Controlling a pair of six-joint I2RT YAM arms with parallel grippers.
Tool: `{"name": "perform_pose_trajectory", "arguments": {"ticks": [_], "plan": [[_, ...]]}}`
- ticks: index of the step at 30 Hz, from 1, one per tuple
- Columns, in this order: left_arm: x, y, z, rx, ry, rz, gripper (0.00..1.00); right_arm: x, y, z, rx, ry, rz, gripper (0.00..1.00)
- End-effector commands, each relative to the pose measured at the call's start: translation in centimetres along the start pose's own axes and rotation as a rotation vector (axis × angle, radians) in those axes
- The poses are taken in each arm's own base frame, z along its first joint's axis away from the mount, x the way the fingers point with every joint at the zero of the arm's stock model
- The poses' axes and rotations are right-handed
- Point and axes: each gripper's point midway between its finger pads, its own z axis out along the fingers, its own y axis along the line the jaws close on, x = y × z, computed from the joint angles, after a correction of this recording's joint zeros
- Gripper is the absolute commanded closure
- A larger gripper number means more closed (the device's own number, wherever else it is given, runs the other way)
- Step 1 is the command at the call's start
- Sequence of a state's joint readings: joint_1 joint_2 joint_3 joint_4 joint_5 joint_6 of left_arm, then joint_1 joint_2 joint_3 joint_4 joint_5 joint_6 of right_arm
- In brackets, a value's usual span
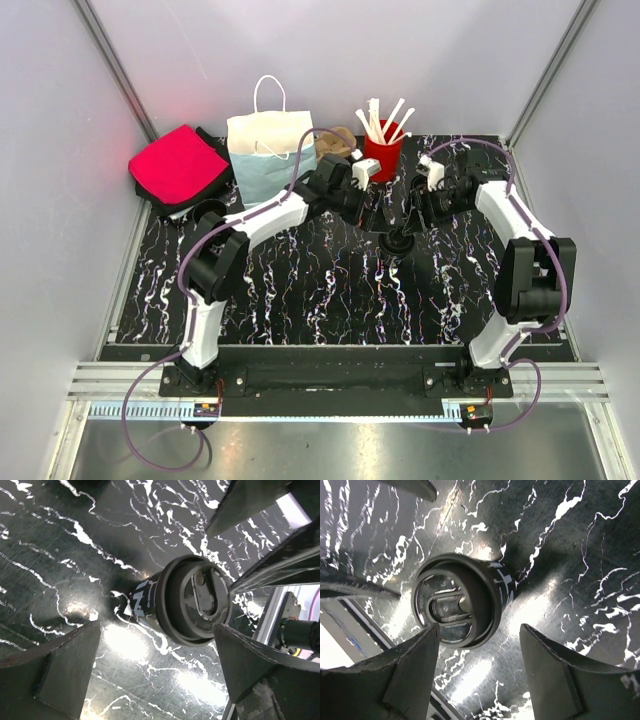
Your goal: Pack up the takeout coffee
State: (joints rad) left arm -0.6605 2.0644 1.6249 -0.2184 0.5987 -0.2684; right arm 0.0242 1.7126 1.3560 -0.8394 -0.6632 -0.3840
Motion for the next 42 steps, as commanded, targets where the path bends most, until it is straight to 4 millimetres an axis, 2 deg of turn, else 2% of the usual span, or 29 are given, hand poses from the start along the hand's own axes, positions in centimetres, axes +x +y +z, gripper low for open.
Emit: {"name": "perform_pose_trajectory", "arguments": {"ticks": [1, 15, 16, 17, 23, 37, 41, 42], "plan": [[-1.8, -2.1, 0.3, 0.080, -0.019, 0.009, 0.01, -0.6, -0.1, 0.9, -0.064, -0.039, 0.066, 0.29], [0.1, -2.0, 1.9, 0.101, 0.031, -0.010, 0.01, 0.9, 1.1, 2.3, -0.178, -0.008, 0.143, 0.30], [0.1, -1.9, 1.9, 0.100, 0.032, -0.011, 0.01, 1.1, 1.1, 2.5, -0.184, -0.003, 0.150, 0.30], [0.4, -1.8, 2.0, 0.099, 0.035, -0.013, 0.02, 1.3, 0.2, 2.3, -0.178, -0.013, 0.173, 0.30], [0.6, -1.7, 2.3, 0.105, 0.039, -0.022, 0.07, 2.1, 0.3, 3.3, -0.244, 0.002, 0.224, 0.37], [0.8, -0.7, 3.6, 0.111, 0.051, -0.043, 0.19, 2.0, 0.2, 3.5, -0.287, -0.012, 0.252, 0.43], [1.0, -0.3, 3.9, 0.123, 0.058, -0.059, 0.27, 2.1, 0.0, 3.8, -0.278, -0.010, 0.260, 0.45], [1.2, -0.3, 4.0, 0.127, 0.062, -0.063, 0.32, 2.1, -0.1, 3.8, -0.275, -0.012, 0.260, 0.45]]}}
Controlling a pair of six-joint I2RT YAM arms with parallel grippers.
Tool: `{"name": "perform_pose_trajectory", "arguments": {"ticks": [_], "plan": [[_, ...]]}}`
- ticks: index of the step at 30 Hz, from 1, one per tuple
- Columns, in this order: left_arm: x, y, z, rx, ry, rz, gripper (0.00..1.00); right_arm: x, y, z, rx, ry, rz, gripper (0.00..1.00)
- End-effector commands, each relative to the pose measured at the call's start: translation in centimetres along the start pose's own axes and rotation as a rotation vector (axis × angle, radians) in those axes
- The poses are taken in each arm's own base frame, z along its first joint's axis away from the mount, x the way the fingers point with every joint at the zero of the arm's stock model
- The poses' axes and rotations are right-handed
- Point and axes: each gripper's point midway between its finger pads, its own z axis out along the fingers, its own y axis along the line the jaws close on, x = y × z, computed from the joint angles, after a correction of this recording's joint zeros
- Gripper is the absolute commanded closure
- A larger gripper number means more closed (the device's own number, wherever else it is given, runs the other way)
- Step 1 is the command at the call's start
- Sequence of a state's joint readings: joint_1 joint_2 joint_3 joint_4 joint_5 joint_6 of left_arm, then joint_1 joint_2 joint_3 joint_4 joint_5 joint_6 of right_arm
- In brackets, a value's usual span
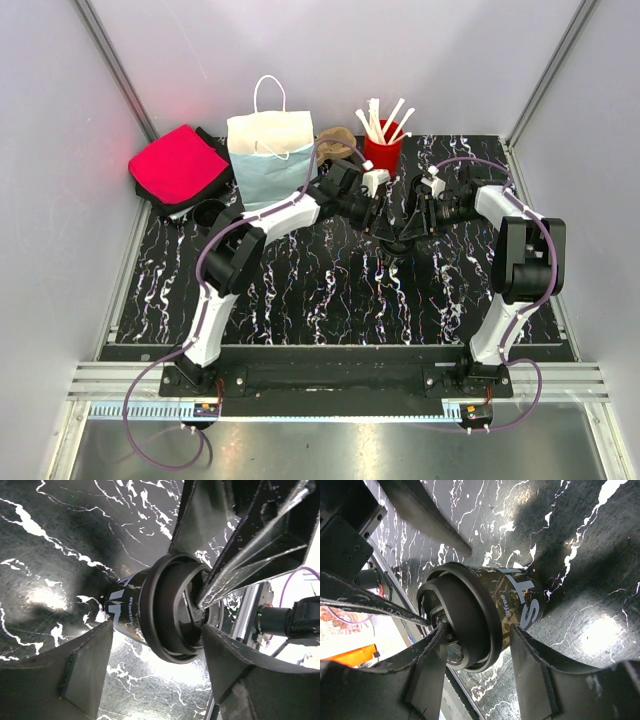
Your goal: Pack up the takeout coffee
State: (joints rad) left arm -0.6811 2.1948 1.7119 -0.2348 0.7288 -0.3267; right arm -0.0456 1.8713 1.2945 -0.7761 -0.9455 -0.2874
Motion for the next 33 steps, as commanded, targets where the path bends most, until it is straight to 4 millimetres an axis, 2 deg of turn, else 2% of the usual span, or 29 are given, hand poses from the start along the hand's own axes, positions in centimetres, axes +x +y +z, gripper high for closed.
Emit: {"name": "perform_pose_trajectory", "arguments": {"ticks": [1, 7, 10, 16, 18, 20, 22, 26, 33], "plan": [[-0.8, 0.9, 0.9, 0.006, -0.024, 0.017, 0.34, 0.1, -0.5, 0.6, -0.005, 0.000, 0.004, 0.46], [0.1, 1.0, 1.2, 0.039, -0.008, -0.013, 0.55, 0.1, -0.7, 0.6, 0.009, -0.007, 0.001, 0.47], [0.3, 1.0, 1.1, 0.050, -0.010, -0.017, 0.60, 0.1, -0.7, 0.6, 0.014, -0.008, -0.004, 0.47], [1.0, 1.3, 1.4, 0.053, 0.001, -0.033, 0.60, 0.4, -1.0, 0.8, 0.026, -0.003, -0.003, 0.47], [1.1, 1.5, 1.4, 0.054, 0.003, -0.038, 0.55, 0.5, -1.2, 0.8, 0.034, -0.002, -0.003, 0.47], [1.0, 1.5, 1.4, 0.052, 0.001, -0.038, 0.42, 0.7, -1.3, 1.0, 0.040, 0.003, -0.002, 0.48], [0.8, 1.6, 1.5, 0.042, 0.001, -0.040, 0.37, 0.8, -1.5, 1.2, 0.051, 0.012, -0.005, 0.48], [1.4, 2.3, 1.9, 0.023, 0.015, -0.053, 0.37, 1.4, -1.8, 1.7, 0.055, 0.032, 0.004, 0.49], [2.8, 3.6, 2.6, -0.008, 0.047, -0.068, 0.43, 1.6, -2.0, 2.1, 0.069, 0.048, -0.007, 0.50]]}}
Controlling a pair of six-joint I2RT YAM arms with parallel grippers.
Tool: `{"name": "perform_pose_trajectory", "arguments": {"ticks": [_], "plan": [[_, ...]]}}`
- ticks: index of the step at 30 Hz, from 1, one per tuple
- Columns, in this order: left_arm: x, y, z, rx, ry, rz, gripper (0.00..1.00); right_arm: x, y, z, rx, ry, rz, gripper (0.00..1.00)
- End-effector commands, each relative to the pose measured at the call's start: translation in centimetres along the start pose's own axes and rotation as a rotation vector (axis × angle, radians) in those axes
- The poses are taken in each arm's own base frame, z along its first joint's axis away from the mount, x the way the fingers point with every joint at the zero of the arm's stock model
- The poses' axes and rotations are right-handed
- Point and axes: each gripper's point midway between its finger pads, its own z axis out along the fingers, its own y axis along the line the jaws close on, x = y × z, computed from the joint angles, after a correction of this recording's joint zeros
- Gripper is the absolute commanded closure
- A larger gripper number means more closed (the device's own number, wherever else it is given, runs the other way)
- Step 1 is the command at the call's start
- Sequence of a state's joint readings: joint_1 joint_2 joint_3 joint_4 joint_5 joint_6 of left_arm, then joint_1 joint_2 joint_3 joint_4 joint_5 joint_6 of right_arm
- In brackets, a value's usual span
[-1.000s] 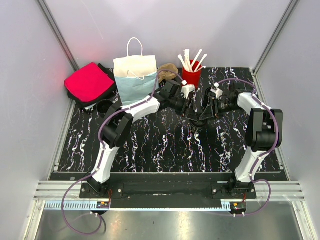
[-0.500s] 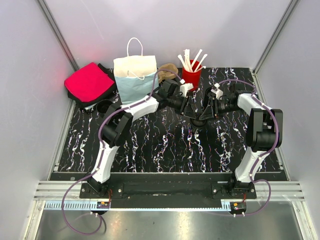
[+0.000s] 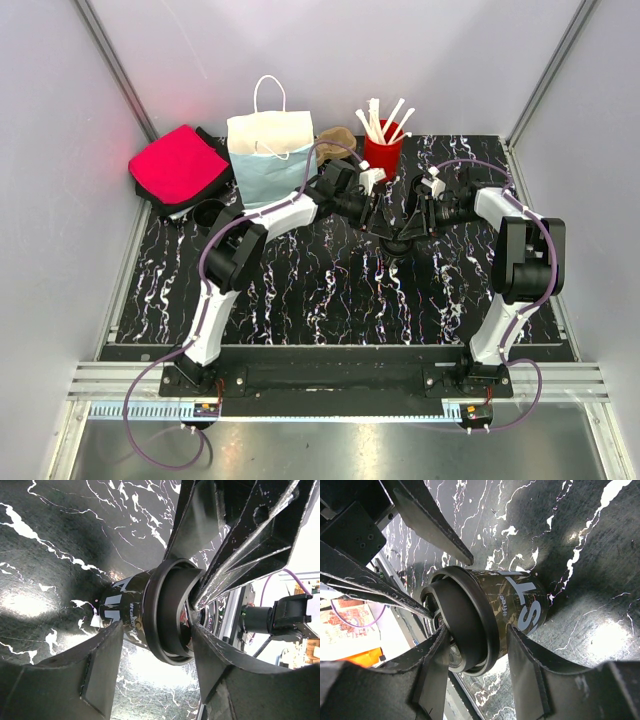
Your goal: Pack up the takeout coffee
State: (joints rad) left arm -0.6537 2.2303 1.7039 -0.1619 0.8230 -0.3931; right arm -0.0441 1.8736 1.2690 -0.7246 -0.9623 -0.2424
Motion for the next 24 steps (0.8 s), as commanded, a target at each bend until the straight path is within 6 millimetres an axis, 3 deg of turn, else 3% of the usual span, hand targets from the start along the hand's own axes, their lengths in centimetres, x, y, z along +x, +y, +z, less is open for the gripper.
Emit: {"name": "perform_pose_trajectory", "arguments": {"ticks": [1, 6, 11, 15, 19, 24], "plan": [[2.9, 3.5, 2.1, -0.091, 0.055, -0.014, 0.44, 1.7, -2.1, 1.6, 0.092, 0.065, -0.037, 0.50], [3.1, 3.2, 2.4, -0.086, 0.073, -0.006, 0.46, 2.0, -1.7, 2.5, 0.101, 0.097, -0.067, 0.50], [-0.4, 0.3, 0.4, 0.018, -0.009, -0.002, 0.33, 2.2, -1.7, 2.5, 0.095, 0.107, -0.080, 0.51], [-3.0, -1.7, -1.5, 0.085, -0.061, 0.020, 0.29, 2.0, -1.3, 2.4, 0.071, 0.117, -0.101, 0.51], [-4.2, -3.0, -2.8, 0.139, -0.090, 0.024, 0.28, 2.0, -0.9, 2.4, 0.036, 0.146, -0.120, 0.51], [-4.7, -3.0, -4.3, 0.187, -0.124, 0.007, 0.28, 2.3, -0.9, 2.7, 0.043, 0.169, -0.141, 0.51]]}}
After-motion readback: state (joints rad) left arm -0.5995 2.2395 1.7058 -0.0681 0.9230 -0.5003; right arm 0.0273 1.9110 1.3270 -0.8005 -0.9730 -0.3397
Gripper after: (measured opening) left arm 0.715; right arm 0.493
